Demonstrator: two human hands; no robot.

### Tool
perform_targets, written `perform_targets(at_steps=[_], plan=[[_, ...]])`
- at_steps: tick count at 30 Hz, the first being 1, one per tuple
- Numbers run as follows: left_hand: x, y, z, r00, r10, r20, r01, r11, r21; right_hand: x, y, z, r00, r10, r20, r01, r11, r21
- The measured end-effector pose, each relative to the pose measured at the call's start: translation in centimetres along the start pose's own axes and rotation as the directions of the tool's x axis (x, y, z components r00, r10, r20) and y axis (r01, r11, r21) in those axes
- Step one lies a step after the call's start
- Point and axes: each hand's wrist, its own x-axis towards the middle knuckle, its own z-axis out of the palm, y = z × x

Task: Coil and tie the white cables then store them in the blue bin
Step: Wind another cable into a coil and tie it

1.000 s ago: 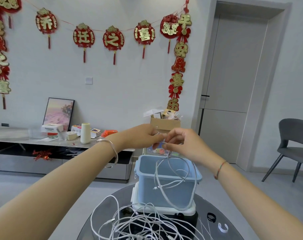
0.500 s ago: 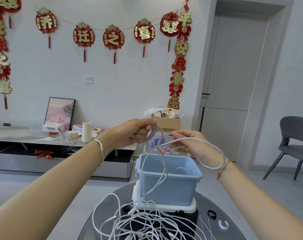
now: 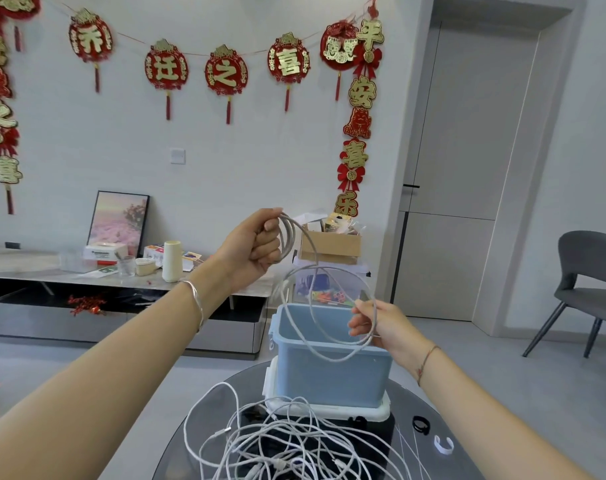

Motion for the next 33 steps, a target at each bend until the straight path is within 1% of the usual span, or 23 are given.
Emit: perform_targets(at_steps=[5, 8, 10, 12, 14, 15, 16, 17, 18, 19, 21, 22, 24, 27, 28, 30, 31, 33], plan=[[0.2, 0.2, -1.3, 0.995, 0.042, -0.092, -0.055, 0.988, -0.147, 0.7, 1.9, -0.9, 0.991, 0.127, -0.036, -0.126, 0.992, 0.022], [0.2, 0.4, -1.7, 0.993, 0.043, -0.109, -0.053, 0.994, -0.094, 0.6, 2.9, -1.7, 0.977, 0.204, 0.061, -0.204, 0.979, -0.009], [0.1, -0.1, -1.7, 0.992, 0.032, -0.120, -0.037, 0.998, -0.043, 0.2, 3.2, -1.7, 0.966, 0.214, 0.145, -0.205, 0.976, -0.072], [0.0, -0.7, -1.4, 0.993, 0.014, -0.119, -0.016, 1.000, -0.011, 0.1, 3.3, -1.4, 0.958, 0.207, 0.197, -0.174, 0.970, -0.172], [0.0, -1.2, -1.2, 0.994, -0.004, -0.107, 0.005, 1.000, 0.012, 0.1, 3.3, -1.2, 0.954, 0.216, 0.209, -0.133, 0.927, -0.352], [0.0, -1.5, -1.1, 0.995, -0.013, -0.101, 0.016, 0.999, 0.027, 0.2, 3.2, -1.1, 0.956, 0.216, 0.196, -0.102, 0.877, -0.469], [-0.1, -1.7, -1.1, 0.995, -0.023, -0.094, 0.028, 0.998, 0.052, 0.3, 2.9, -0.9, 0.963, 0.196, 0.182, -0.060, 0.822, -0.567], [-0.1, -1.9, -1.0, 0.996, -0.034, -0.085, 0.041, 0.995, 0.086, 0.3, 2.5, -0.6, 0.975, 0.145, 0.168, -0.010, 0.784, -0.620], [-0.2, -2.2, -0.9, 0.996, -0.046, -0.076, 0.056, 0.991, 0.124, 0.4, 1.9, -0.2, 0.985, 0.055, 0.164, 0.059, 0.785, -0.617], [-0.2, -2.4, -0.7, 0.996, -0.060, -0.070, 0.070, 0.985, 0.161, 0.2, 1.0, 0.3, 0.986, -0.043, 0.159, 0.125, 0.821, -0.558], [-0.3, -2.9, -0.5, 0.995, -0.084, -0.062, 0.095, 0.970, 0.222, -0.5, -1.1, 1.6, 0.972, -0.177, 0.155, 0.221, 0.913, -0.341], [-0.4, -3.1, -0.3, 0.994, -0.093, -0.054, 0.104, 0.962, 0.252, -0.8, -2.1, 2.2, 0.962, -0.223, 0.160, 0.258, 0.933, -0.250], [-0.4, -3.5, 0.0, 0.994, -0.106, -0.032, 0.111, 0.946, 0.306, -1.1, -3.7, 3.1, 0.938, -0.280, 0.205, 0.313, 0.938, -0.152], [-0.5, -3.7, 0.4, 0.994, -0.110, -0.018, 0.109, 0.928, 0.356, -1.5, -4.7, 3.6, 0.888, -0.325, 0.325, 0.395, 0.901, -0.180], [-0.5, -3.7, 0.4, 0.994, -0.109, -0.019, 0.108, 0.921, 0.374, -1.7, -4.9, 3.6, 0.878, -0.339, 0.339, 0.409, 0.898, -0.163], [-0.6, -3.5, 0.4, 0.993, -0.122, -0.003, 0.111, 0.899, 0.423, -2.0, -5.4, 3.4, 0.875, -0.388, 0.289, 0.433, 0.895, -0.109], [-0.7, -3.4, 0.3, 0.989, -0.144, 0.018, 0.120, 0.884, 0.451, -1.9, -5.5, 3.2, 0.867, -0.432, 0.249, 0.468, 0.877, -0.109], [-1.0, -3.3, 0.4, 0.972, -0.220, 0.087, 0.152, 0.863, 0.483, -1.6, -5.7, 2.9, 0.829, -0.529, 0.184, 0.556, 0.814, -0.168]])
